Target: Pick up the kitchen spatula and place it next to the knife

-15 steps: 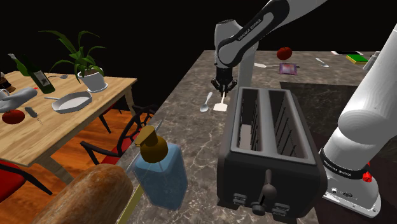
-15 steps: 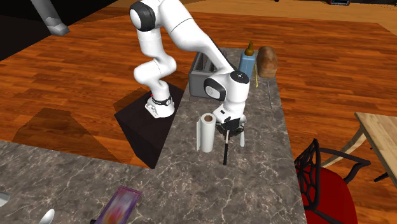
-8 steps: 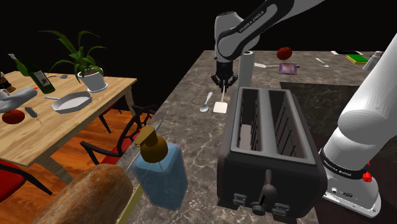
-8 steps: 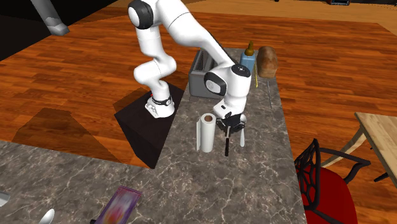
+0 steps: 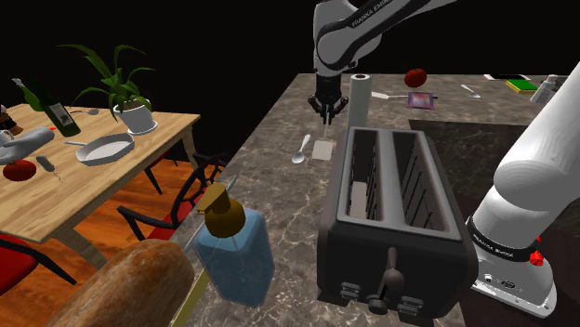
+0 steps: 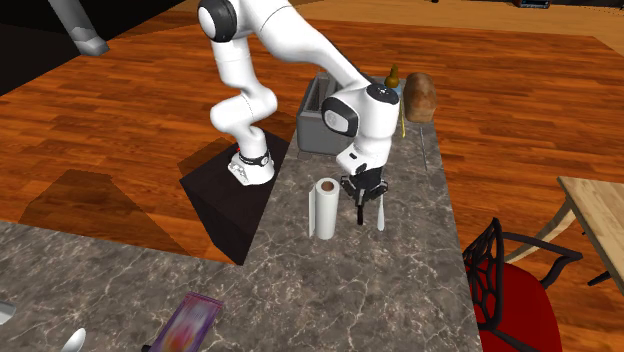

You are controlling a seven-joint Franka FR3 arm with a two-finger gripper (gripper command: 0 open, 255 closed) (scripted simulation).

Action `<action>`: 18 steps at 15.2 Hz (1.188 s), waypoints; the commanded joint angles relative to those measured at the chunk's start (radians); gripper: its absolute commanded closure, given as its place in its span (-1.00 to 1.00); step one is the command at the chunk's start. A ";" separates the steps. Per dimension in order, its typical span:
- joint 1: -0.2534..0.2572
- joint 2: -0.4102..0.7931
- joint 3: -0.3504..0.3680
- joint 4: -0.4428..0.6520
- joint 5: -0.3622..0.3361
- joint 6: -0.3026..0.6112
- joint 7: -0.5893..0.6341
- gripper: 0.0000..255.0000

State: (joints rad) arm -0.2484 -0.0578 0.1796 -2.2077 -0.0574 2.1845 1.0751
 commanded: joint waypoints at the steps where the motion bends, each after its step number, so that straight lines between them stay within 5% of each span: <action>1: 0.000 -0.011 0.000 0.014 0.003 -0.025 -0.003 1.00; 8: 0.001 -0.045 -0.002 0.073 0.013 -0.117 -0.013 1.00; 18: 0.107 -0.236 0.117 -0.113 0.082 -0.124 0.170 1.00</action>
State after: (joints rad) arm -0.1542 -0.2764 0.2818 -2.3075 0.0156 2.0644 1.2215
